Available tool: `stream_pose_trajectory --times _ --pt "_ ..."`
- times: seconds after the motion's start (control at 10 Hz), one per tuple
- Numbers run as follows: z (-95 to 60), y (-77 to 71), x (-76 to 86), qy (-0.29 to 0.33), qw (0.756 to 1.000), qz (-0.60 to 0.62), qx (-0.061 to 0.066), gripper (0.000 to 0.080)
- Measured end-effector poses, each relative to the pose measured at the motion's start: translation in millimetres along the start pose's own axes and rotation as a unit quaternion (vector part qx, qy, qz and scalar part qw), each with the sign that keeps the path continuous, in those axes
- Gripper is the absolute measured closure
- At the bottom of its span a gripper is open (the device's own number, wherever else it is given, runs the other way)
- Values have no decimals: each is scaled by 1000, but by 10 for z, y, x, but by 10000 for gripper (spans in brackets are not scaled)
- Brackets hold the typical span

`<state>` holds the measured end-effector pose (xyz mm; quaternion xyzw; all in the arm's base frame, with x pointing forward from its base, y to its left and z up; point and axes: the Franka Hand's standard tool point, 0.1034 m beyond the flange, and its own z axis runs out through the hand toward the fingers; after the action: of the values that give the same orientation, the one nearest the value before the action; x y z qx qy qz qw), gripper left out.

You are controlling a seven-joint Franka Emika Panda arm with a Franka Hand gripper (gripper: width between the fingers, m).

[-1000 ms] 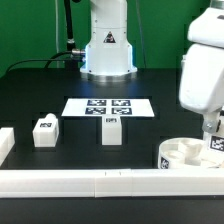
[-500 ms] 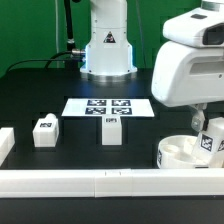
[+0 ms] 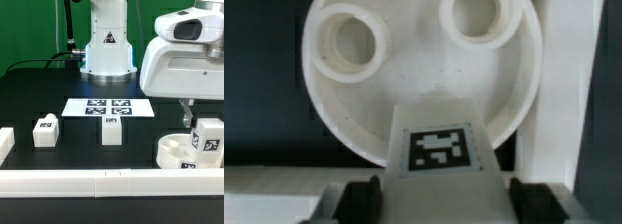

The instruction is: Assemble stool

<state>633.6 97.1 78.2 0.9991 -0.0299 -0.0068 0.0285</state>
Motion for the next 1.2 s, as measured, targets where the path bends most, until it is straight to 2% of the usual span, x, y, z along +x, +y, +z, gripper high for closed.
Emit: stream_pose_trajectory --times 0.2,0.3,0.4,0.5,0.6,0.7,0.8,1.2 --pt "7 -2 -2 0 1000 -3 0 458" --pt "8 -3 -3 0 1000 -3 0 292" --pt "-2 -4 1 0 1000 -4 0 180" --pt "-104 16 -7 1 1000 -22 3 157" --pt "-286 63 -25 2 999 -33 8 157" --pt "-511 180 -31 3 999 -51 6 151" --pt "-600 213 -28 4 999 -49 6 151" --pt "-550 193 -40 2 999 -51 5 150"
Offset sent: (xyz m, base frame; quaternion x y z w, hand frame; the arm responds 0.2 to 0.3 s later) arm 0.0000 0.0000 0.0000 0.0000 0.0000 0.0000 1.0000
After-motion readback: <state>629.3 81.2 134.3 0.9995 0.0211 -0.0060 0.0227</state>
